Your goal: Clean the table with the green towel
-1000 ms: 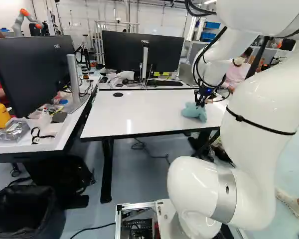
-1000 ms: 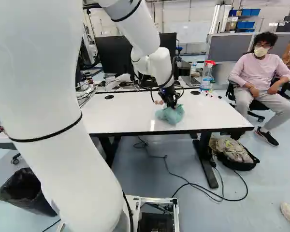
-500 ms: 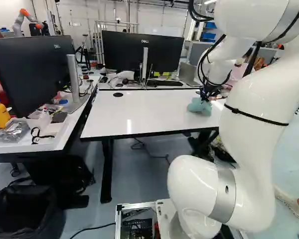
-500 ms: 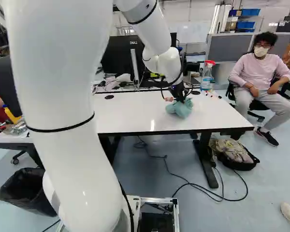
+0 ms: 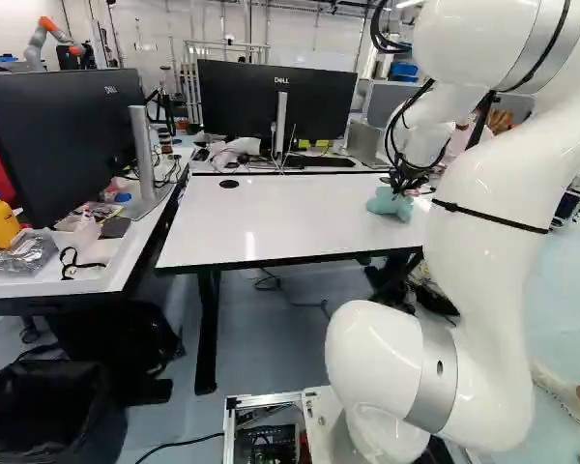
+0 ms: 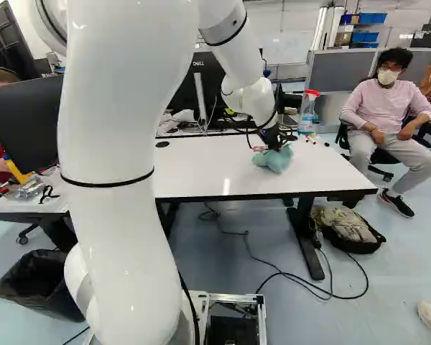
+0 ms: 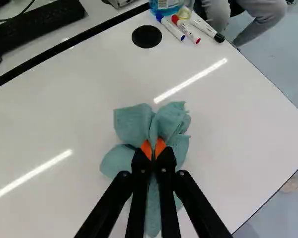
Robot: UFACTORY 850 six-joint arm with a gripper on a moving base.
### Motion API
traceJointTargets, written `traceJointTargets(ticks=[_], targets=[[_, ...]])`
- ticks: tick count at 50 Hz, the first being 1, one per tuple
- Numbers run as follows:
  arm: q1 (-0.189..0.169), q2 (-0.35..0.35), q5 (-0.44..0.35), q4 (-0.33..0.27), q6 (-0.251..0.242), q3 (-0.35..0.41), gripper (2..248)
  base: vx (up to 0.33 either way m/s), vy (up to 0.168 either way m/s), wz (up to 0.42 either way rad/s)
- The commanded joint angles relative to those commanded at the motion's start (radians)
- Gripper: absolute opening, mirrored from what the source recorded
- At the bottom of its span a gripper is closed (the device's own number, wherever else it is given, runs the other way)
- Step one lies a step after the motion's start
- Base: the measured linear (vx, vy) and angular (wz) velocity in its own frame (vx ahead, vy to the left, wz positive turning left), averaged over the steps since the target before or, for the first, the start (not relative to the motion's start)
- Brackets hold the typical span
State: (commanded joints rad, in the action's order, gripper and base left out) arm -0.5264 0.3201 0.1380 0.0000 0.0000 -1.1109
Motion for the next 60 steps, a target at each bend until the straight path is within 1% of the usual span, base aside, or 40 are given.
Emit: traceJointTargets(ticks=[11, 30, 45, 60], targets=[[0.000, 0.006, -0.001, 0.000, 0.000, -0.001, 29, 0.000, 0.000, 0.000], [0.000, 0.051, -0.001, 0.000, 0.000, -0.010, 29, 0.000, 0.000, 0.000], [0.000, 0.051, 0.000, 0.000, 0.000, -0.010, 29, 0.000, 0.000, 0.000], [0.000, 0.051, 0.043, 0.000, 0.000, -0.010, 29, 0.000, 0.000, 0.000]])
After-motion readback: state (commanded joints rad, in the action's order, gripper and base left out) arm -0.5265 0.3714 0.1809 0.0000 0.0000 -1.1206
